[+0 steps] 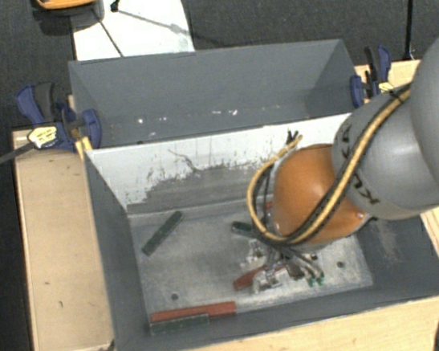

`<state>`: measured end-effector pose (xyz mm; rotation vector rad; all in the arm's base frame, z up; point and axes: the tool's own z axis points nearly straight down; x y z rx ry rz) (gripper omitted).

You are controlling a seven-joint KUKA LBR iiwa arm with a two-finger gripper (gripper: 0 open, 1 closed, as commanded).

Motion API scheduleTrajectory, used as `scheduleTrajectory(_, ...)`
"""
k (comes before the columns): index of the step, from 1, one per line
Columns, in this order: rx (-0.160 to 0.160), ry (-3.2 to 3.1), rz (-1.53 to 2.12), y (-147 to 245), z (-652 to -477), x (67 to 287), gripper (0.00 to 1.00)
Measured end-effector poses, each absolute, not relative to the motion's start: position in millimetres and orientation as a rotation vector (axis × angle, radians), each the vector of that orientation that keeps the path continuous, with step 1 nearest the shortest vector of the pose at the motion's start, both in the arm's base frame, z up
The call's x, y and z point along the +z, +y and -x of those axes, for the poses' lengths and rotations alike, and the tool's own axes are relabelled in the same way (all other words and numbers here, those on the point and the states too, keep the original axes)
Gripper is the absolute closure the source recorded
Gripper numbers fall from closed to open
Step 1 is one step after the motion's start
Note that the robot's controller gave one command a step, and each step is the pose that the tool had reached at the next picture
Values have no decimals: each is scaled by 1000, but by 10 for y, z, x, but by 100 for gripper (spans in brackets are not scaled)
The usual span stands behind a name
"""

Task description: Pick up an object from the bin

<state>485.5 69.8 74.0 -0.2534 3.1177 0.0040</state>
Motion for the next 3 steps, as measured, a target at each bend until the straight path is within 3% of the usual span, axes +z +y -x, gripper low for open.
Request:
scheduleTrajectory(1, 1, 3136, 218, 704, -4920, 1117, 100)
scheduleTrajectory(2, 0, 3139, 207, 714, -4954, 1703, 100)
scheduleTrajectory(3, 1, 3125, 208, 743, -5019, 1961, 100)
